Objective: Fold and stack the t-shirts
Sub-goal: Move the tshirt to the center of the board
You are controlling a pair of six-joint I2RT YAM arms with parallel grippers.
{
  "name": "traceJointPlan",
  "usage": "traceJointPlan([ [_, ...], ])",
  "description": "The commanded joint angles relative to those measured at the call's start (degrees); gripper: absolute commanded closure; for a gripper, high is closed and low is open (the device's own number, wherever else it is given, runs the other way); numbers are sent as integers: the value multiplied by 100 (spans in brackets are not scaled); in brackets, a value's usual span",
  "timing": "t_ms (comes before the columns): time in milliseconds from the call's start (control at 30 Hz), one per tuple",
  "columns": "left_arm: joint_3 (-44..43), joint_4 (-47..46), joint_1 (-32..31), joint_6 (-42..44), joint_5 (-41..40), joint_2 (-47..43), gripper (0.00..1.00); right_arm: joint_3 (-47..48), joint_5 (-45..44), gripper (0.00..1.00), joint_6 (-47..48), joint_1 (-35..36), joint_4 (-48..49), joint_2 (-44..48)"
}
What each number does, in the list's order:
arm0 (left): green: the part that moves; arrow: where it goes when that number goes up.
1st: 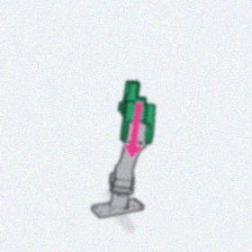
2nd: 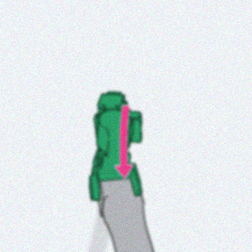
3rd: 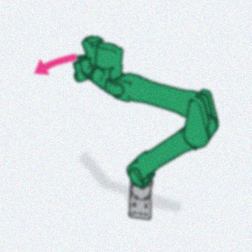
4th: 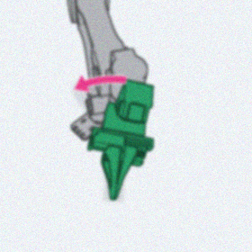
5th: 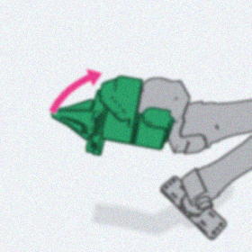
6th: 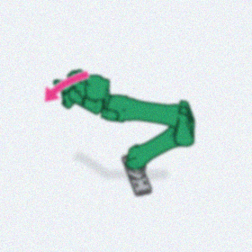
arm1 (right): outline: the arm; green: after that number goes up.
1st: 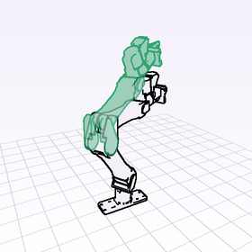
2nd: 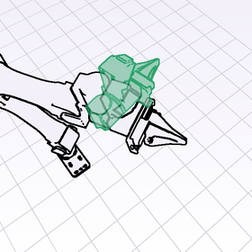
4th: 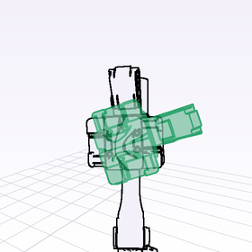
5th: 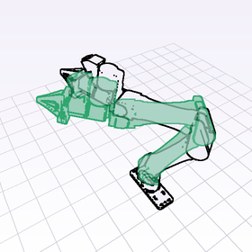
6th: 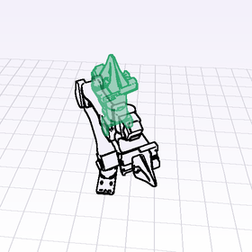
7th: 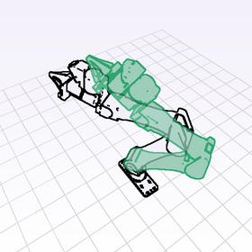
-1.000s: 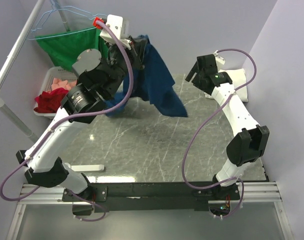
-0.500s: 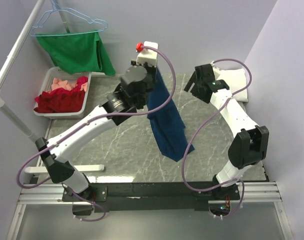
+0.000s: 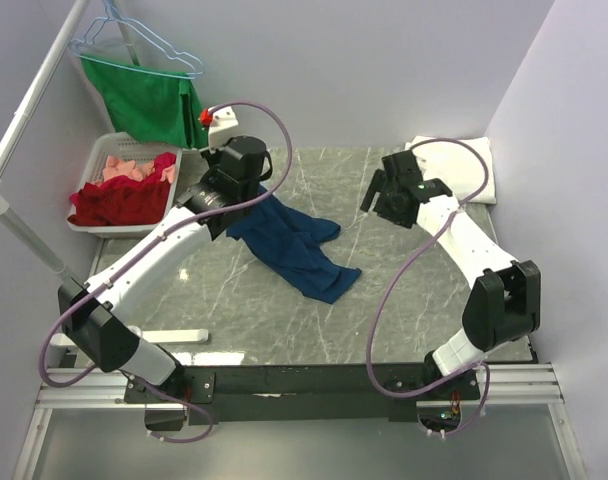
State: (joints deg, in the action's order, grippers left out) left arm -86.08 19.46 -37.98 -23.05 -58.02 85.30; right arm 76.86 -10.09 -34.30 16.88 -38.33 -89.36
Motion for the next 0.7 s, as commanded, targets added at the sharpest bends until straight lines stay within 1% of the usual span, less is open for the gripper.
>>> traceJointPlan([
  [0,-171,644,158,-945,-105,161,99,-101,288,16,327,516,1,-19],
  [133,-216,927,317,-1193,88,391,99,-119,270,25,495,1053,-79,-318],
  [200,-146,945,439,-1263,229,418,99,-162,332,26,530,1202,-96,-503],
  [333,-23,901,651,-1307,606,418,99,-242,710,39,583,1370,-149,-828],
  [400,21,901,773,-1325,686,418,99,-312,754,50,600,1396,-175,-951],
  [467,56,910,853,-1316,801,426,99,-373,789,51,635,1475,-132,-873],
  [667,276,831,1090,-1308,1073,356,99,-531,1130,48,767,1651,-114,-837],
])
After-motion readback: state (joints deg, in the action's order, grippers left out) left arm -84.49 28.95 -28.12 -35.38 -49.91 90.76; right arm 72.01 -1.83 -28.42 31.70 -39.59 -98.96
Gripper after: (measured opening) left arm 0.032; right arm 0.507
